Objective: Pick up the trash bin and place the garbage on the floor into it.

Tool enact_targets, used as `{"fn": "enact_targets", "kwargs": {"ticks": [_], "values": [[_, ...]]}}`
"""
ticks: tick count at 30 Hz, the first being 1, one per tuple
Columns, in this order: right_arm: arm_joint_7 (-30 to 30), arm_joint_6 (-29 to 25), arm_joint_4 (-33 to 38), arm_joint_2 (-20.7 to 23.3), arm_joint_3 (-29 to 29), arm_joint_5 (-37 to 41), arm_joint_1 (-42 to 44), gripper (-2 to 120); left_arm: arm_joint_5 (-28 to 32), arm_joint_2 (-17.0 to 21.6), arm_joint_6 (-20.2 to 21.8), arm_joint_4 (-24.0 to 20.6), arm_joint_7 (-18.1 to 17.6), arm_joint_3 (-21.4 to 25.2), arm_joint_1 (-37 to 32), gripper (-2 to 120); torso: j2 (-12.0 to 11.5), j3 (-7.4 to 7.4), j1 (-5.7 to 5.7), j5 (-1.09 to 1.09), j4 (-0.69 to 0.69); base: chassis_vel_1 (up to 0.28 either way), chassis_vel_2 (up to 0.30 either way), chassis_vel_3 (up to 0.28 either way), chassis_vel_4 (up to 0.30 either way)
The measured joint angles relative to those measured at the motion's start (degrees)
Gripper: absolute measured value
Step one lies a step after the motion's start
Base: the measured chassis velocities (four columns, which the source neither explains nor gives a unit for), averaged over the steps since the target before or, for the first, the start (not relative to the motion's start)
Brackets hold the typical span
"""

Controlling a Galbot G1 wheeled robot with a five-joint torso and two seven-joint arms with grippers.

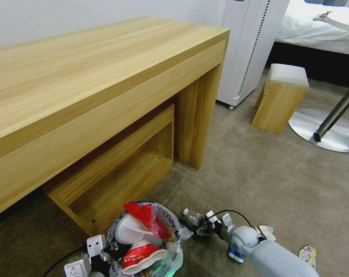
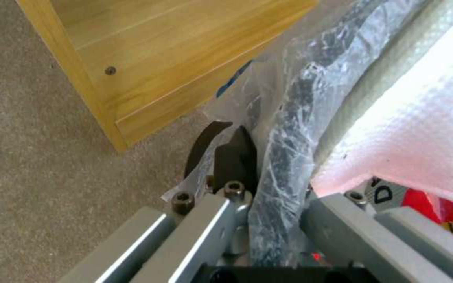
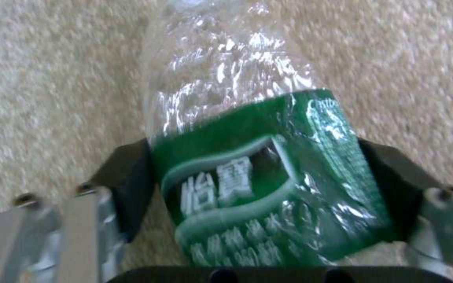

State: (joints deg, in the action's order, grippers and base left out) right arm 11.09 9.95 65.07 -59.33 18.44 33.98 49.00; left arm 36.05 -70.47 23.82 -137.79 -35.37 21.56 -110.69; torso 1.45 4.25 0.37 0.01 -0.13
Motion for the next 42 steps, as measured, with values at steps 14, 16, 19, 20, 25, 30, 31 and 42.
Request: {"fn": "enact_targets", "kwargs": {"ticks": [14, 16, 19, 20, 25, 30, 31, 42], "values": [[-1.1, -1.5, 1.7, 1.1, -0.5, 3.0, -2.4, 35, -0.4, 0.7, -0.3, -0.2, 0.5, 0.4, -0.4, 0, 0.0, 0.00, 0.00, 0.01, 0.01, 0.000, 0.000, 0.000, 0.000], [-1.1, -1.8, 4.1, 2.0, -2.0, 3.2, -1.7, 29, 0.2, 1.4, -0.3, -0.3, 0.5, 0.8, -0.4, 0, 0.0, 0.00, 0.00, -0.01, 0.01, 0.000, 0.000, 0.000, 0.000], [-1.2, -1.9, 8.4, 3.5, -3.7, 3.4, -0.5, 23, 1.4, 2.4, -0.3, -0.6, 0.3, 1.3, -0.3, 0, 0.0, 0.01, 0.00, 0.01, 0.01, 0.000, 0.000, 0.000, 0.000], [-1.2, -2.6, 11.6, 4.6, -5.1, 3.1, 0.4, 20, 2.1, 2.9, -0.4, -0.8, 0.1, 1.6, -0.2, 0, 0.0, 0.00, 0.00, 0.00, 0.01, 0.000, 0.000, 0.000, 0.000], [-0.2, -4.7, 20.5, 8.9, -9.3, 2.0, 3.2, 14, 3.3, 3.8, -0.6, -0.9, -0.4, 2.0, 0.1, 0, 0.0, 0.00, 0.00, -0.01, 0.00, 0.000, 0.000, 0.000, 0.000], [4.6, -11.4, 34.4, 17.1, -15.6, 0.9, 6.8, 14, 4.4, 4.4, -0.7, -0.4, -0.8, 2.1, 0.6, 0, 0.0, 0.00, 0.00, -0.02, 0.00, 0.000, 0.000, 0.000, 0.000], [5.8, -12.6, 37.2, 19.0, -16.5, 1.9, 7.3, 14, 4.8, 4.6, -0.7, -0.2, -0.9, 2.2, 0.8, 0, 0.0, 0.00, 0.00, -0.01, 0.00, 0.000, 0.000, 0.000, 0.000], [9.4, -14.0, 50.4, 26.5, -6.4, 7.7, 3.6, 14, 9.4, 6.1, -0.1, 1.2, -2.7, 1.7, 3.7, 0, 0.0, 0.00, 0.00, 0.00, 0.01, 0.000, 0.000, 0.000, 0.000]]}}
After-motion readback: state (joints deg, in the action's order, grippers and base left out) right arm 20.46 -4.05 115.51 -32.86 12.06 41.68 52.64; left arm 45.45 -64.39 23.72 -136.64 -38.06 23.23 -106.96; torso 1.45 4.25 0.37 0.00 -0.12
